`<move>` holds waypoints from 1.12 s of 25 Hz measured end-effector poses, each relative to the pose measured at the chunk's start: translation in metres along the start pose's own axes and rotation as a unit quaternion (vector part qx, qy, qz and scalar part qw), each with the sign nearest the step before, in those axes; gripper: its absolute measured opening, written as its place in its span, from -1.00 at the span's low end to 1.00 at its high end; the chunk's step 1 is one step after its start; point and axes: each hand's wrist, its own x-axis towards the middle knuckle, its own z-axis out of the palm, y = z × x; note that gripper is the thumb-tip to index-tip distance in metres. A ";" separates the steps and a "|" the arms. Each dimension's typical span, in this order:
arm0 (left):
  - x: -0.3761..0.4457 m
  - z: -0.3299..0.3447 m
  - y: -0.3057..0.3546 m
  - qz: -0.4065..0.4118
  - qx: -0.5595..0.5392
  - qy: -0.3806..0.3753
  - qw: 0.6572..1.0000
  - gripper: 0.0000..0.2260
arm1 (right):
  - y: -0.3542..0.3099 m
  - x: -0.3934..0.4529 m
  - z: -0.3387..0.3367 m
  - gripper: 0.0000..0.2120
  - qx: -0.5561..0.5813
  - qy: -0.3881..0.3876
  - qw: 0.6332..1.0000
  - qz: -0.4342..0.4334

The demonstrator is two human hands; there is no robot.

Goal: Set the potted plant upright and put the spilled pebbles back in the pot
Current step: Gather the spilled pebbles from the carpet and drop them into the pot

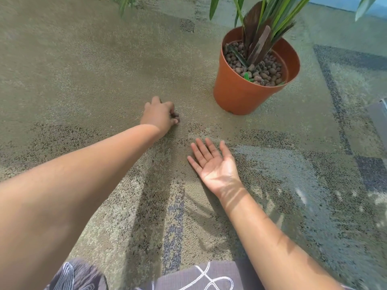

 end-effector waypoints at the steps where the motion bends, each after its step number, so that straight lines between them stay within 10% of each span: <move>1: 0.000 0.000 0.001 0.014 -0.004 -0.002 1.000 -0.75 | 0.000 0.000 -0.001 -0.63 -0.002 -0.001 1.000 0.001; 11: 0.002 0.007 0.006 0.152 0.069 0.009 0.986 -0.87 | 0.000 0.000 -0.004 -0.64 -0.004 -0.007 1.000 0.014; 22: -0.027 -0.004 -0.001 -0.084 -0.321 -0.014 0.943 -0.91 | -0.001 -0.002 -0.001 -0.64 -0.001 0.006 1.000 0.012; 28: -0.090 0.014 0.062 -0.020 -0.310 -0.101 0.945 -0.90 | 0.004 -0.003 0.014 -0.66 0.031 0.011 0.999 0.027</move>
